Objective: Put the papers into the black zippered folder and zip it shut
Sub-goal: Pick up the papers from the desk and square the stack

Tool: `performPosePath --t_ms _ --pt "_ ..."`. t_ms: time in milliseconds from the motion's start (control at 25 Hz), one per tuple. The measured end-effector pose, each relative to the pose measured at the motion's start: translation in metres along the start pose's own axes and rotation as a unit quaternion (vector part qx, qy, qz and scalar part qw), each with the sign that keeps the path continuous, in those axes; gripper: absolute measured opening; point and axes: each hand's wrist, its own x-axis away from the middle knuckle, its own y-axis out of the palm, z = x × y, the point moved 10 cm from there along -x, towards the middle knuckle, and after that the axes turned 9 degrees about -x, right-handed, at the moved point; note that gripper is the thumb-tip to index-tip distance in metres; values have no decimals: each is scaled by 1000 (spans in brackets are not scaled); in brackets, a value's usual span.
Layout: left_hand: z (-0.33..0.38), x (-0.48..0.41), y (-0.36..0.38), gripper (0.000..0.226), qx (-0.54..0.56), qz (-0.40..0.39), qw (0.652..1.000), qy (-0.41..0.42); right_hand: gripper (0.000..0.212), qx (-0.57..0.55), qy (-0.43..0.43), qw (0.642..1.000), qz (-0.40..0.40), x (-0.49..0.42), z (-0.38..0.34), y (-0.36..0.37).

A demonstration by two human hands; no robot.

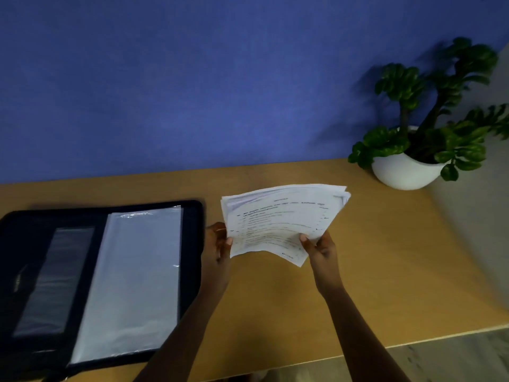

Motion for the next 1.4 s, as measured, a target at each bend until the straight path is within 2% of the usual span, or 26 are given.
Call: performPosePath --t_ms 160,320,400,480,560,680,760,880,1040,1160,1280,1360,1400 --pt "-8 -7 5 28 -53 -19 998 -23 37 57 25 998 9 0 13 -3" --pt "-2 -21 -1 16 -103 11 994 -29 29 144 31 988 42 -6 14 -9" --pt "-5 -31 -6 9 -130 13 990 -59 21 170 34 984 40 -12 6 -10" --pt "-16 -38 -8 6 -146 6 982 -123 15 173 70 982 20 -20 0 -11" --pt "-34 -36 -8 9 -113 0 972 -208 19 124 138 982 -20 -27 -3 -11" --pt "-62 -18 -6 17 -9 13 947 -321 33 -53 248 964 -74 -16 -4 -7" --pt "-74 -4 -5 16 59 35 926 -370 41 -162 278 945 -55 1 1 -7" --pt "-83 10 8 15 140 56 900 -408 43 -226 266 937 -7 32 21 6" --pt "-87 27 36 21 195 50 881 -428 31 -226 178 956 64 50 30 30" --pt "-88 37 49 26 217 21 872 -437 17 -168 142 967 131 48 24 20" --pt "-85 34 48 30 256 -3 860 -441 15 -102 124 980 119 39 11 0" --pt "-82 16 28 40 219 5 884 -413 17 -76 122 986 81 31 0 -19" --pt "-81 4 14 48 155 3 907 -392 17 -72 128 988 56 29 -5 -28"
